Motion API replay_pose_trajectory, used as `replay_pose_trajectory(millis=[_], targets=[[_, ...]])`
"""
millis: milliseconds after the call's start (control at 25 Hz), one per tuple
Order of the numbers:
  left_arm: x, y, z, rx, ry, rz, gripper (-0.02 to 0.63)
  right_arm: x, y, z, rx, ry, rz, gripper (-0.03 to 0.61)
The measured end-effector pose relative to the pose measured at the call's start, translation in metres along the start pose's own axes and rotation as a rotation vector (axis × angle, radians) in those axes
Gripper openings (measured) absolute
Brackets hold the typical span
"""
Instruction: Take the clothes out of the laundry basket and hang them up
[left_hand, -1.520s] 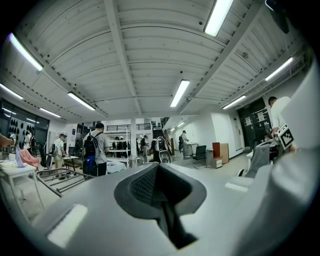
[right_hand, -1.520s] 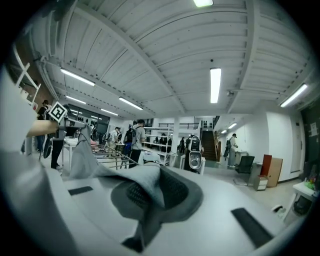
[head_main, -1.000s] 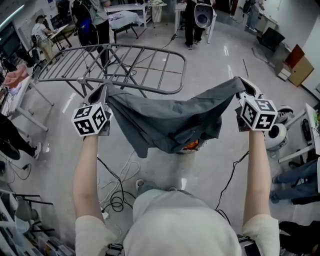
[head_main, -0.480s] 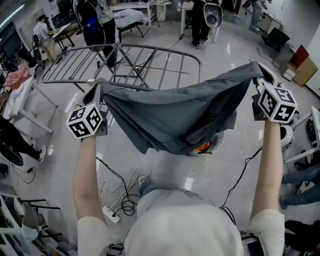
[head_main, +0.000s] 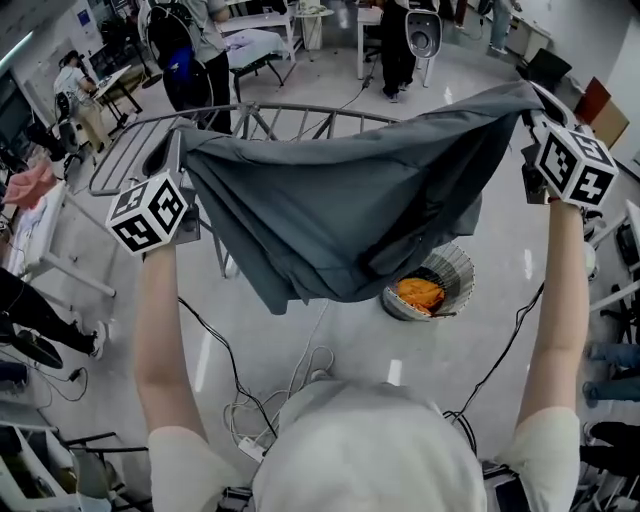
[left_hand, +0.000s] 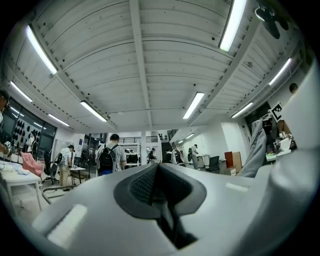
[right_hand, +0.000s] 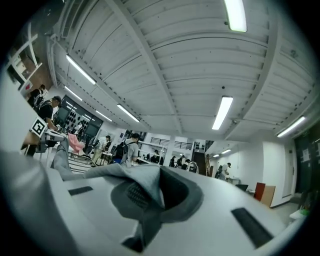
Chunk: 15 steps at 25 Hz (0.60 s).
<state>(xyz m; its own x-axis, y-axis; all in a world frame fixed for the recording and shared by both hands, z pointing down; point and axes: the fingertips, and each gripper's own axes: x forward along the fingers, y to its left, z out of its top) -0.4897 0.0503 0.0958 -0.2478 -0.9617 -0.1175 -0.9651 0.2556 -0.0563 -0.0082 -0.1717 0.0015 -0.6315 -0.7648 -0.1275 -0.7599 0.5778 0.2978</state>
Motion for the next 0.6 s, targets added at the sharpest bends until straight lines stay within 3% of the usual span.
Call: replay_pose_trajectory(millis=[360, 600], targets=[[0.025, 0.090, 0.061, 0.090, -0.062, 0.006, 0.018, 0.056, 0.039, 0.051, 0.011, -0.001, -0.038, 0.011], [0.054, 0.107, 0.087, 0.123, -0.133, 0.018, 0.018, 0.092, 0.032, 0.052, 0.006, 0.005, -0.061, 0.011]])
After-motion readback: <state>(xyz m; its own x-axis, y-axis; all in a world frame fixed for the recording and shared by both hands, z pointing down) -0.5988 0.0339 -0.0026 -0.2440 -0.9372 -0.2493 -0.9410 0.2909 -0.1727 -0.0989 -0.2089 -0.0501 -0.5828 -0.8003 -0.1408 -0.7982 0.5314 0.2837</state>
